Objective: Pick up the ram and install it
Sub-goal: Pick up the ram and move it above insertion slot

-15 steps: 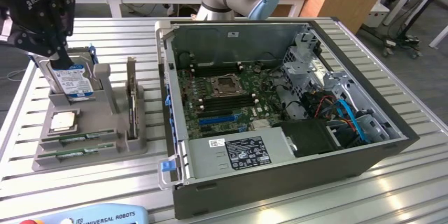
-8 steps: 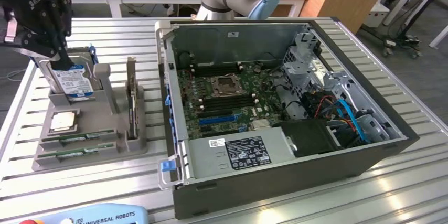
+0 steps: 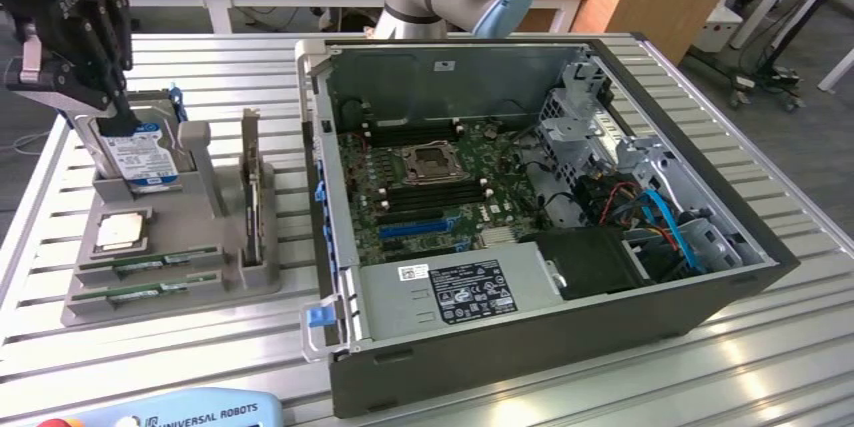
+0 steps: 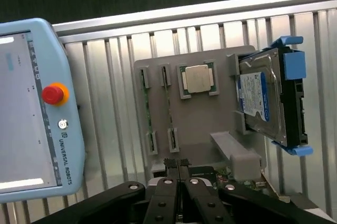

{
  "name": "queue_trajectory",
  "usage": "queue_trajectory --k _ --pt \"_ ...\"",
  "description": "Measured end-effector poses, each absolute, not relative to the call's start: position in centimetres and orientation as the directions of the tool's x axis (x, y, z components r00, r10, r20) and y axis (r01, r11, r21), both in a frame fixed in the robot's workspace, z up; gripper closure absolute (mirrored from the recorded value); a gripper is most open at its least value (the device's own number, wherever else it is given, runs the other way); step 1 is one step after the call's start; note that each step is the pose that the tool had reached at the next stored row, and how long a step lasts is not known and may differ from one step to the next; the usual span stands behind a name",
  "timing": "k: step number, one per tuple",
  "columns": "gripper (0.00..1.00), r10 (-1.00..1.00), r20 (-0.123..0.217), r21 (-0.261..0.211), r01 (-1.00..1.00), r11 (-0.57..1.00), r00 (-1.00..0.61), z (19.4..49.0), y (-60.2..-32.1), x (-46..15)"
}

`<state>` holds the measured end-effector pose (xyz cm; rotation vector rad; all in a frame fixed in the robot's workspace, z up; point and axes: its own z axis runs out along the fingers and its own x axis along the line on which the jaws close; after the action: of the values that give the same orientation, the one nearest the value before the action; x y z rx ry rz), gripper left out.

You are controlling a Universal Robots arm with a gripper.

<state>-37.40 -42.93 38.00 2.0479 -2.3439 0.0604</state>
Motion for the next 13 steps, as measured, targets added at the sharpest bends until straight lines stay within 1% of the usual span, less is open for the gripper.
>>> queue_trajectory --k 7,13 --pt "0.90 -0.997 0.061 -0.011 -0.999 0.034 -0.035 37.95 -42.93 -37.40" --pt "0.90 -0.998 0.061 -0.011 -1.000 0.022 -0.023 37.93 -42.92 -37.41"
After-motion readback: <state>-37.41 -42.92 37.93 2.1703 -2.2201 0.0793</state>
